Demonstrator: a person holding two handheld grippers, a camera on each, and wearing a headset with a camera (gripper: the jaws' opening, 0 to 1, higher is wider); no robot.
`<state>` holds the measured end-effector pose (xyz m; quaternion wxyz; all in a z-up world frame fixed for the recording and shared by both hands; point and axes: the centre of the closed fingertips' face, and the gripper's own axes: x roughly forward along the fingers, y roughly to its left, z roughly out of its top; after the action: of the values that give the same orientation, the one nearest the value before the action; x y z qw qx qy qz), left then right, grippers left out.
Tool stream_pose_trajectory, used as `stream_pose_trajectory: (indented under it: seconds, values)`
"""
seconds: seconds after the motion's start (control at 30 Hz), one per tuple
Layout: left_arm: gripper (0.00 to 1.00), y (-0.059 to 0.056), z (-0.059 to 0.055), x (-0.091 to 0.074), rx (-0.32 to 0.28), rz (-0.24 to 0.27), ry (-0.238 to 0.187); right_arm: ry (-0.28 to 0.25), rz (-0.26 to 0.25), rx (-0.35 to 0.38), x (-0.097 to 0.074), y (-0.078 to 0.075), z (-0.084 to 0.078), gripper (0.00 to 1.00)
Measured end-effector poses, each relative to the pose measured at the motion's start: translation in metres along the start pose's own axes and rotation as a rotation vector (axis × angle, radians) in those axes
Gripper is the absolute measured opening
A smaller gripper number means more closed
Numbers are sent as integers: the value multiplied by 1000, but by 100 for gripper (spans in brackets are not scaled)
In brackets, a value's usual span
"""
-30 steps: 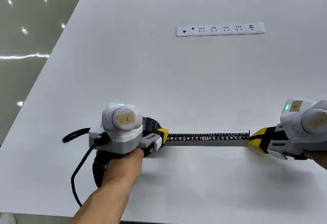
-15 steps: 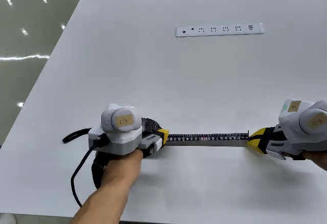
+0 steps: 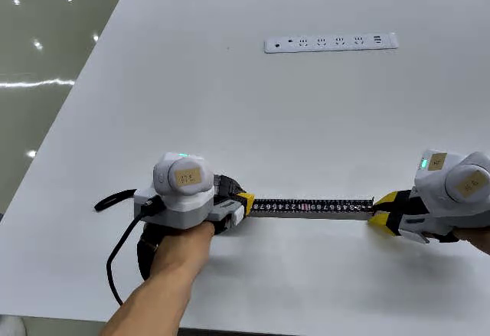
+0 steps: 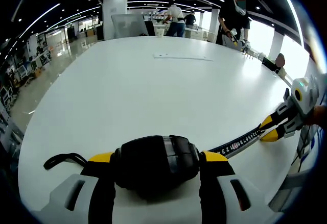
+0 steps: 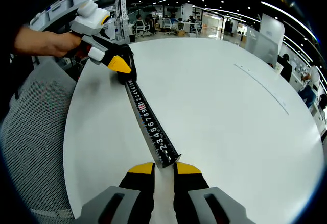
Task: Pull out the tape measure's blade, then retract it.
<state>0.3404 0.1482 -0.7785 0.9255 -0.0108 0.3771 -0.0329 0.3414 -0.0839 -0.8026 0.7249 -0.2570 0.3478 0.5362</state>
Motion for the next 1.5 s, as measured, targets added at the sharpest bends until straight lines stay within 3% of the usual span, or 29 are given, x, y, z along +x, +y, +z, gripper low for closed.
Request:
stream_pose_trajectory:
  seconds: [0.37,0.83,1.5]
  values:
    - [62,0,0,1,1,-6,-1,7,9,-44,4,-9,4,15]
    - [62,1,0,1,4,-13,-4,13,99,-135,9,-5,11,16]
    - [60,2,0,1,12,-10,10,14,116,-139,11,-7,9,10]
